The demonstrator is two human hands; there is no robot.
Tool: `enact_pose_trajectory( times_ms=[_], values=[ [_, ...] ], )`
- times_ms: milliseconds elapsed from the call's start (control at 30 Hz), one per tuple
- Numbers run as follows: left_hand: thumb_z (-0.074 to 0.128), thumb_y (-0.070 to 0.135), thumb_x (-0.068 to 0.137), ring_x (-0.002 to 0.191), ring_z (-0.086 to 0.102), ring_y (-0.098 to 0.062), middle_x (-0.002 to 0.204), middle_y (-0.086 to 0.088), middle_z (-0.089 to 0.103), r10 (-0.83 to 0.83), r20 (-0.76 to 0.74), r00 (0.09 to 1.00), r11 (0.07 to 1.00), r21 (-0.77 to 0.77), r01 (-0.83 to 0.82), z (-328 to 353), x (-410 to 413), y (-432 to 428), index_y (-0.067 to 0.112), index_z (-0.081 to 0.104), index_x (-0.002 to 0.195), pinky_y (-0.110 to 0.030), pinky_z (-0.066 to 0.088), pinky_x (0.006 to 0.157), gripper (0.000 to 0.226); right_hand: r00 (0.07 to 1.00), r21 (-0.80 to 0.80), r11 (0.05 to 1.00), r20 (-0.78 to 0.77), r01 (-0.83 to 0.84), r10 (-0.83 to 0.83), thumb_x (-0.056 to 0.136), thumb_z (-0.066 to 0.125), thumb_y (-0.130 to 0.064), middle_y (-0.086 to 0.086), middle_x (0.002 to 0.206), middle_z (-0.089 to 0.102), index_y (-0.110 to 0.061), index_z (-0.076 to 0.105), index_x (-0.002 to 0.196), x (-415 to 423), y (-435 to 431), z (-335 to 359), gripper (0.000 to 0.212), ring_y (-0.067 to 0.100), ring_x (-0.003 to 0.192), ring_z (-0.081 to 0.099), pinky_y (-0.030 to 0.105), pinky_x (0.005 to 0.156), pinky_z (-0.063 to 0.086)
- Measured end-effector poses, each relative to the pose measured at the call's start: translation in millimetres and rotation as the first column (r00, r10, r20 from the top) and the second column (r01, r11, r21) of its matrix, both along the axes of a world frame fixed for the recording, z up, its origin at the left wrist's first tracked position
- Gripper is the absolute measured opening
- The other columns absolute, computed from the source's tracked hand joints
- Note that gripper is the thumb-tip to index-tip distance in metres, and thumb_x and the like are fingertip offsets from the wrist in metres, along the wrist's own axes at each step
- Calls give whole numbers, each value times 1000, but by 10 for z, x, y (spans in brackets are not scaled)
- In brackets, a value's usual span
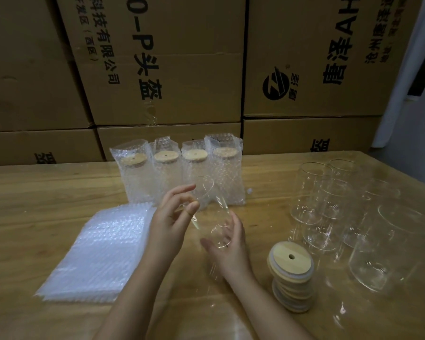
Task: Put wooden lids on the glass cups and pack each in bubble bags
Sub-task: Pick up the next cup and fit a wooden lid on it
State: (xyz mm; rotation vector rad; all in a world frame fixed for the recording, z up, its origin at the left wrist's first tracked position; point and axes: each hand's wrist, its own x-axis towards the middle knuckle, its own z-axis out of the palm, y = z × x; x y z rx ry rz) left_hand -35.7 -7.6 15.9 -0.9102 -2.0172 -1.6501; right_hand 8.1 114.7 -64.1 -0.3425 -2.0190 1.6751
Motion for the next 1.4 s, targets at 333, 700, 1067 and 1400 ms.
enact_pose_trajectory(
  times_ms=[333, 700, 1067, 1400],
  values=[
    [42, 40, 95, 113, 60, -8, 131, 11, 55, -264, 579, 772, 959, 246, 143, -520, 142, 192, 40, 47, 121, -21, 52, 82, 26, 993, -166, 979, 7, -118, 121, 72, 83, -12, -9, 113, 47, -29, 28, 126, -17, -36, -40, 78, -3, 99, 56, 10, 78, 46],
    [39, 64, 88, 100, 68, -37, 112, -27, 65, -761, 631, 149, 635, 772, -28, -635, 46, 180, 3, 44, 123, -44, 59, 76, 70, 997, 92, 993, -31, -73, 76, 58, 70, -58, -13, 131, 53, -24, 45, 130, 55, -101, -5, 83, 3, 123, 47, 26, 103, 40],
    [50, 19, 97, 101, 69, -28, 116, -3, 70, -475, 693, 542, 795, 603, -73, -736, 43, 159, 9, 58, 122, -33, 59, 79, 28, 997, -40, 997, -13, -71, 71, 72, 82, -14, 1, 134, 48, -27, 31, 136, 0, -53, -47, 83, 6, 124, 49, 25, 101, 45],
    [38, 56, 89, 122, 57, -26, 131, -20, 59, -707, 692, 146, 706, 703, 82, -665, 109, 166, 2, 52, 131, -37, 40, 107, 70, 993, -128, 987, -79, -100, 90, 74, 77, 2, 6, 134, 46, -12, 29, 133, -20, -43, -52, 77, 0, 120, 47, 10, 91, 43]
  ],
)
